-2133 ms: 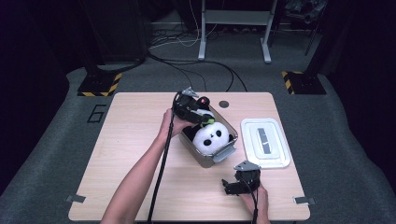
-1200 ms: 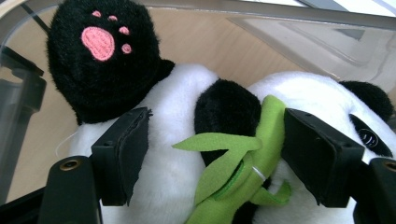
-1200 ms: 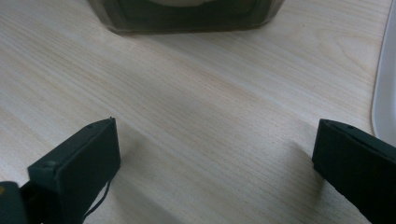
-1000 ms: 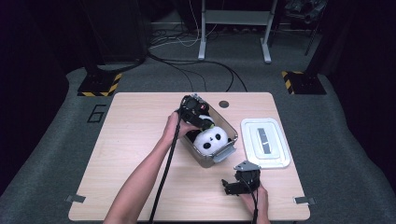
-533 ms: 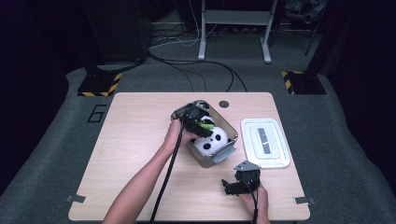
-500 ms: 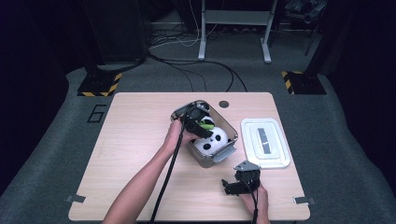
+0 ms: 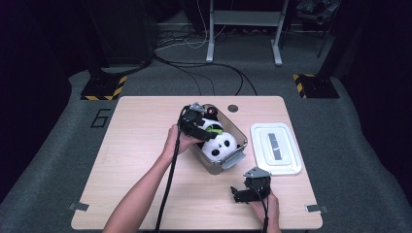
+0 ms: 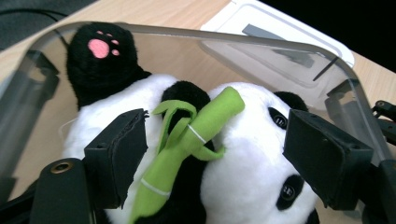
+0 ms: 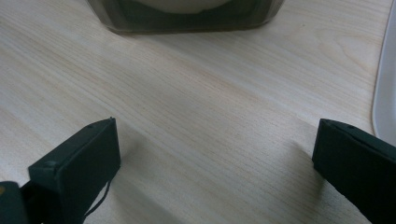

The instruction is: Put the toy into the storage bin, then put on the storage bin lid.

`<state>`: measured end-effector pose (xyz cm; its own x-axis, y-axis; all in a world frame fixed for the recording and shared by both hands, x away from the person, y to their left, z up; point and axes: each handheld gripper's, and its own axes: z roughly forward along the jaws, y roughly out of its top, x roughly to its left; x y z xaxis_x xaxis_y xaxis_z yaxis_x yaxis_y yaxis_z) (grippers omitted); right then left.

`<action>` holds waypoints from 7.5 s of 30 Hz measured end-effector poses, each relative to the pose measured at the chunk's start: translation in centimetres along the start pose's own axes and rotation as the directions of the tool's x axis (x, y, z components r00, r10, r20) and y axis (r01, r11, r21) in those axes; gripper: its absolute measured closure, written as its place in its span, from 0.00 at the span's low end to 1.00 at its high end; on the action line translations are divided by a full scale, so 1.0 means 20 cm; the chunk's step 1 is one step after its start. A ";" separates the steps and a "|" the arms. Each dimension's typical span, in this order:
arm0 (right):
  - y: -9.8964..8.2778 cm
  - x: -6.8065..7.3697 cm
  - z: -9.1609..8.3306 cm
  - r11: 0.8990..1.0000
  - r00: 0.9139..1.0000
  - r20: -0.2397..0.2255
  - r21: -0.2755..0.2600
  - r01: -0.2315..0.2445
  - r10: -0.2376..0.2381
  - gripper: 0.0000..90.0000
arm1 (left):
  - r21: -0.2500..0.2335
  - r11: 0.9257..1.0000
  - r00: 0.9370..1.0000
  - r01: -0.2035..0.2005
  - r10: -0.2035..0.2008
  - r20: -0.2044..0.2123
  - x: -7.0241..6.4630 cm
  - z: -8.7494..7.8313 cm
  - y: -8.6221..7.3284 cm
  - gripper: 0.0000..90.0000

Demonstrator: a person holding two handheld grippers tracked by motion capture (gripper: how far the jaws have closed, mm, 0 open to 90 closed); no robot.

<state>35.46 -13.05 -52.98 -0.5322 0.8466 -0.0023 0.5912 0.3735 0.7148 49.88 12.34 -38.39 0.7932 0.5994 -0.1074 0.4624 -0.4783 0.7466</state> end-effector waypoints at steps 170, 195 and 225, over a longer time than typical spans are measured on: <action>0.88 -0.52 -0.36 0.975 0.989 0.071 -0.186 -0.118 0.133 0.75 | -0.022 0.973 0.890 0.230 -0.219 -0.400 0.12 -0.29 -1.22 0.00; 1.09 -0.19 -0.17 0.988 0.998 -0.059 -0.149 -0.033 0.025 0.75 | -0.026 0.972 0.890 0.234 -0.225 -0.398 0.12 -0.29 -1.22 0.00; 1.11 0.02 0.06 0.999 0.996 -0.089 -0.043 0.004 -0.008 0.75 | -0.024 0.973 0.889 0.231 -0.221 -0.401 0.12 -0.29 -1.22 0.00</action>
<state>49.12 -3.95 -37.92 -0.5883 0.8068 0.0544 0.5625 0.3600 0.7443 38.18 29.29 -53.05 0.4443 0.8959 0.0032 0.6235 -0.3118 0.7170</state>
